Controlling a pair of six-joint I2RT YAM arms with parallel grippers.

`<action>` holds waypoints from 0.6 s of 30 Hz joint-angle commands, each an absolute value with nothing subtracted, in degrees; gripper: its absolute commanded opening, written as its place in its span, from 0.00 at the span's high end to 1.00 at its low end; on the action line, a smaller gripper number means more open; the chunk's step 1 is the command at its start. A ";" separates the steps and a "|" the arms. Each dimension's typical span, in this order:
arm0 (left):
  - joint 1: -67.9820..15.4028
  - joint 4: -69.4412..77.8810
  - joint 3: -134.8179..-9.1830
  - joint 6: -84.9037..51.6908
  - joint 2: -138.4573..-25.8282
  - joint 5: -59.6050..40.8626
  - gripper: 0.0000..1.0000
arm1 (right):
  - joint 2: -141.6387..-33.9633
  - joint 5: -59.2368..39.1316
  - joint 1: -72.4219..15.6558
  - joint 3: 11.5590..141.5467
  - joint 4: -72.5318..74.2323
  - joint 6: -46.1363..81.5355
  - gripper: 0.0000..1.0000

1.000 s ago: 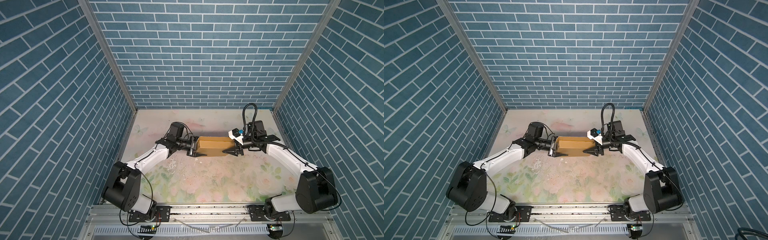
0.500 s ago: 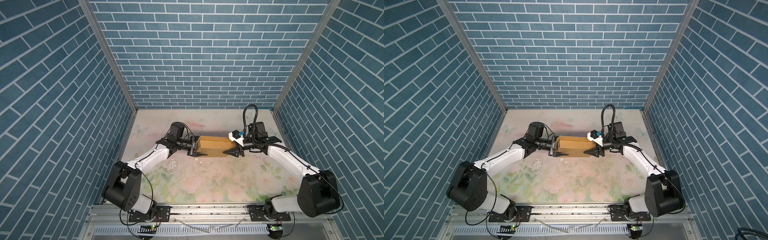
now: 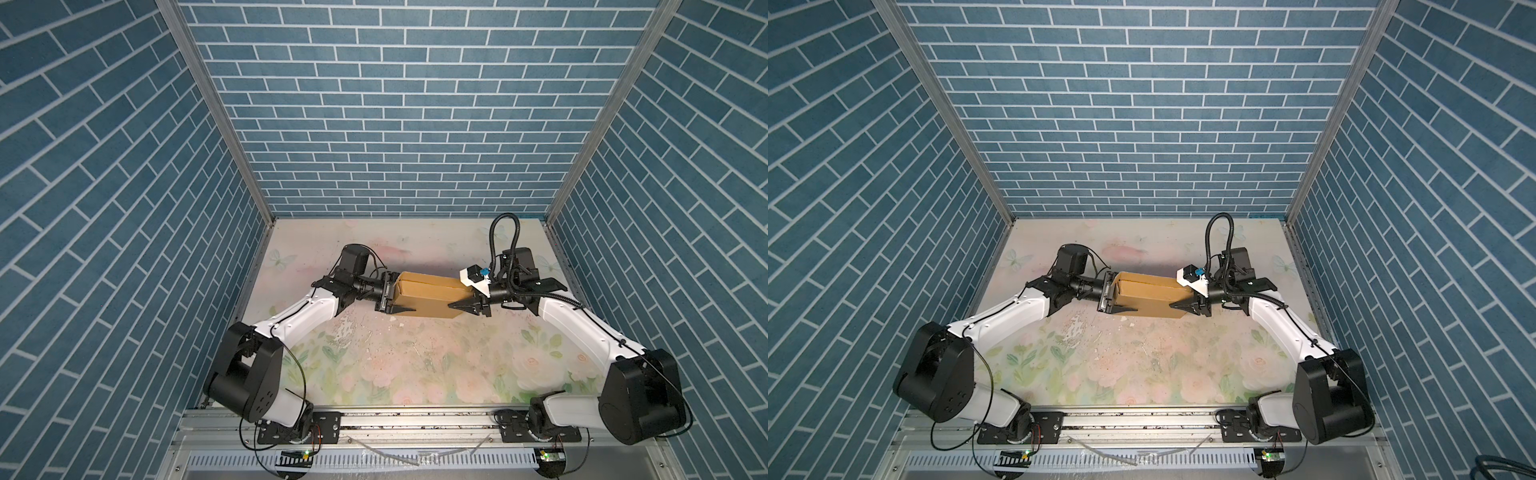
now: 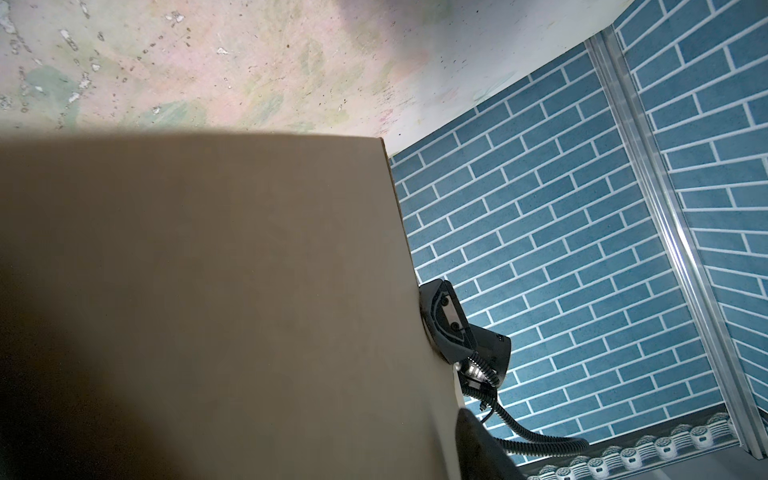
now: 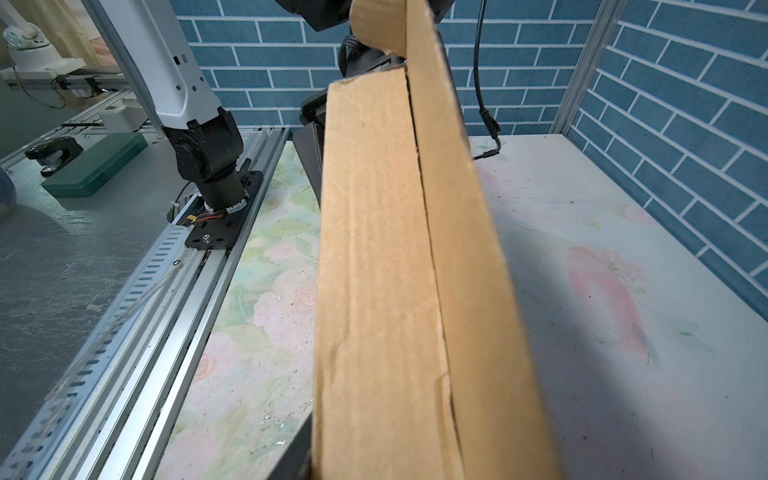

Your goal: Fold the paper box

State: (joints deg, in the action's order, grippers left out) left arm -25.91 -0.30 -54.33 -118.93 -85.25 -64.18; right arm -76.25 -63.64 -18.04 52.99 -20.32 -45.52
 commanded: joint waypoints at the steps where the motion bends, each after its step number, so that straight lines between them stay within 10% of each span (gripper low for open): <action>1: -24.89 3.43 -55.55 -118.80 -85.78 -62.99 0.76 | -75.23 -64.18 -17.58 51.33 -22.81 -46.14 0.62; 18: -23.22 6.71 -55.90 -118.79 -87.07 -62.79 0.60 | -74.88 -63.24 -17.57 51.50 -22.90 -45.88 0.67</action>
